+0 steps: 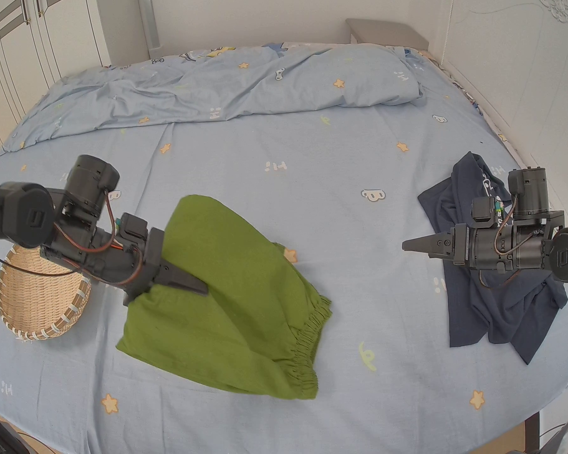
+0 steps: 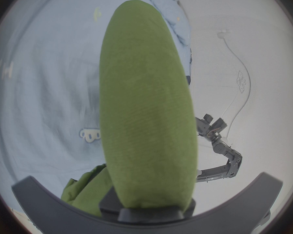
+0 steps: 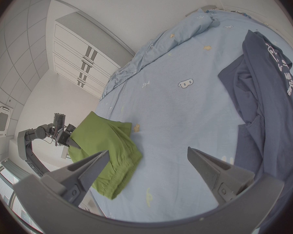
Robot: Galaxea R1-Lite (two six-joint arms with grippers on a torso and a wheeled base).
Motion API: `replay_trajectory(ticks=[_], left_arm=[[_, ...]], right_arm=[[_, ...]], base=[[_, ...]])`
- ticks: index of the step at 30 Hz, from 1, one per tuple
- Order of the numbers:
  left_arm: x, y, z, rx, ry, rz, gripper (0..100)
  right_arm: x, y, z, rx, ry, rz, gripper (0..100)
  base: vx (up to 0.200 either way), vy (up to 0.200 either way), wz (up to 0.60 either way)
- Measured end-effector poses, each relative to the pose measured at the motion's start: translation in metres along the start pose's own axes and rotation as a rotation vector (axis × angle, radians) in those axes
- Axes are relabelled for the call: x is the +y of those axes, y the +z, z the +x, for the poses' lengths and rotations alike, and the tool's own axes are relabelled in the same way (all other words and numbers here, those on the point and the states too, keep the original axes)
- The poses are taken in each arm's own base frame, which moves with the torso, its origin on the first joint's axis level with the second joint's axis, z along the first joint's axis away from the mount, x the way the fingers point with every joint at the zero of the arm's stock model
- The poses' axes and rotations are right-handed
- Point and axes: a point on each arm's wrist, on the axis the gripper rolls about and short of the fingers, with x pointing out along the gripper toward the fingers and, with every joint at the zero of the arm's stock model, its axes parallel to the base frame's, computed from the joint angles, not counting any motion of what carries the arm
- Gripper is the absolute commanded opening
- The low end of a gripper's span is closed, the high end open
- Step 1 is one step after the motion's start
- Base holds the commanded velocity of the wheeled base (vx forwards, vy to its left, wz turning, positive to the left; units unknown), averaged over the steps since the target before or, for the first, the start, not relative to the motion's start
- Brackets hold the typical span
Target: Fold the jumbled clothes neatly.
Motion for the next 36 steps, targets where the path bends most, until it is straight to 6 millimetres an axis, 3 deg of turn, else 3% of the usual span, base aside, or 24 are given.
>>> replay_trajectory(ticks=[4,9,29,36], left_arm=[[-0.008,0.007,-0.019,-0.048,-0.011,0.028,0],[-0.014,0.007,-0.026,-0.064,-0.016,0.045,0],[-0.039,-0.017,-0.018,0.011,-0.028,0.100,0],[-0.054,-0.034,-0.018,0.017,-0.018,0.177,0]], right_arm=[[0.000,0.000,0.000,0.000,-0.001,0.000,100],[0.000,0.000,0.000,0.000,0.001,-0.002,100],[0.001,-0.001,0.000,0.001,0.002,-0.003,100],[0.001,-0.001,0.001,0.003,0.002,-0.002,100]], base=[[0.000,0.200,0.00],[0.000,0.200,0.00],[0.000,0.200,0.00],[0.000,0.000,0.00]])
